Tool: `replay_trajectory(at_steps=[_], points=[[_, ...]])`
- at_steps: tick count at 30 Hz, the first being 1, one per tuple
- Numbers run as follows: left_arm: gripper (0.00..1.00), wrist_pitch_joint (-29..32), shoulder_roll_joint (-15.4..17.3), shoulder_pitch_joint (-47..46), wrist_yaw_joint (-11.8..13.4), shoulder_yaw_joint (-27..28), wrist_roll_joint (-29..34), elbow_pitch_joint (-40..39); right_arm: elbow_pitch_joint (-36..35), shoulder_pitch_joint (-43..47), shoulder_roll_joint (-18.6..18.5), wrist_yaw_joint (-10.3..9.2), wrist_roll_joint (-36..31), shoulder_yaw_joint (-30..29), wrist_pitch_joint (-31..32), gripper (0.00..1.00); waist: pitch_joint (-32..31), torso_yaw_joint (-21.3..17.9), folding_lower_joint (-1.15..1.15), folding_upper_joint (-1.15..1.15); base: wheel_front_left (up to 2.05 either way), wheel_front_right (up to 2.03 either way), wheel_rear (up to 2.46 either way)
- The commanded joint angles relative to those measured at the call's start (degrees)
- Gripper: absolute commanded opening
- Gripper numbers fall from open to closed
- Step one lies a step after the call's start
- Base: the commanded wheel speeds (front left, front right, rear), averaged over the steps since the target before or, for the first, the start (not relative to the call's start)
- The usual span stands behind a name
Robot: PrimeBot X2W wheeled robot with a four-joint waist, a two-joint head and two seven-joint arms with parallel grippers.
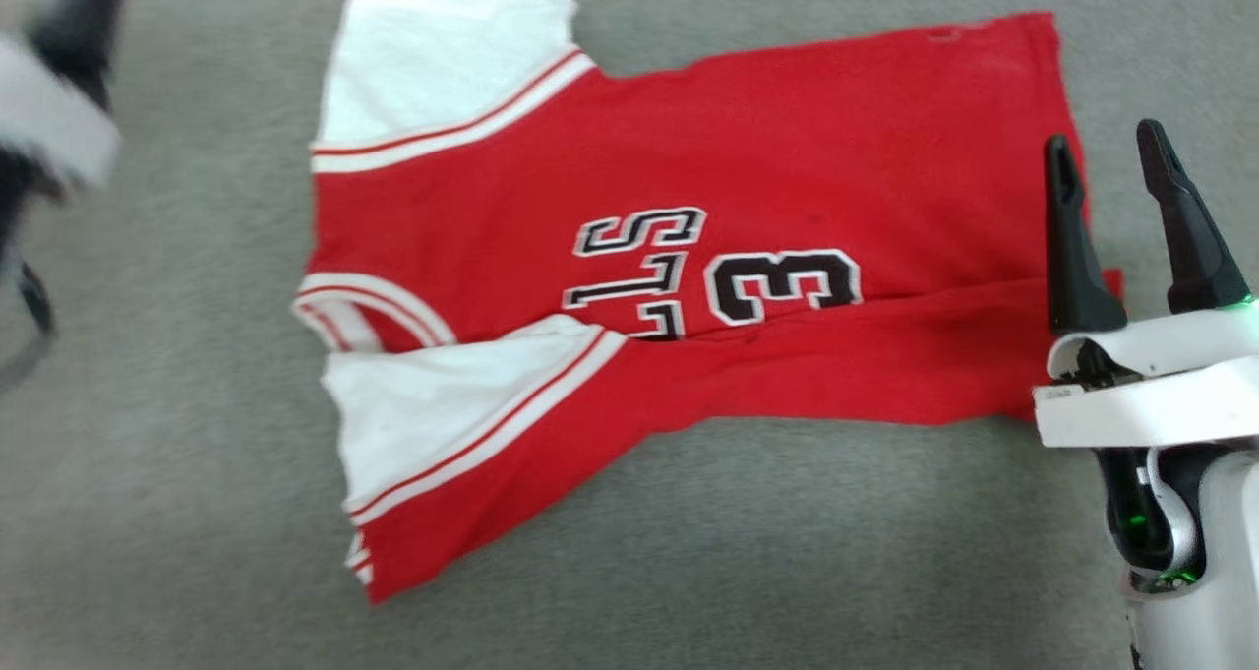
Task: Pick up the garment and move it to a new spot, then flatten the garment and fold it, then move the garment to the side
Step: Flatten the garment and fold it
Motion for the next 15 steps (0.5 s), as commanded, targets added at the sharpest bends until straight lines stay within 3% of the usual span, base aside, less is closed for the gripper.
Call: replay_trajectory(at_steps=[1, 6, 12, 15], points=[[1.0, 1.39, -0.36, -3.4, -0.98, -0.25, 0.83, 2.41, 0.23, -0.56, 0.58, -0.03, 0.53, 0.28, -0.72, 1.0, 4.0, -5.41, 0.0, 0.0, 0.0, 0.0, 0.0], [1.0, 13.25, -1.65, -14.78, -4.74, -4.56, 3.6, 13.72, 0.71, -0.14, 2.38, -0.03, 1.23, 0.87, -2.47, 1.0, 6.17, -9.71, 0.0, 0.0, 0.0, 0.0, 0.0], [1.0, 39.5, -2.61, -21.17, -8.05, -10.47, -0.85, 22.46, 1.22, 0.84, 3.18, -0.03, 1.94, 2.44, -3.42, 1.0, 6.79, -12.52, 0.0, 0.0, 0.0, 0.0, 0.0], [1.0, 47.24, -2.2, -23.31, -8.36, -11.74, -1.95, 23.81, 1.35, 0.78, 3.39, -0.03, 2.22, 2.98, -3.53, 1.0, 7.33, -13.11, 0.0, 0.0, 0.0, 0.0, 0.0]])
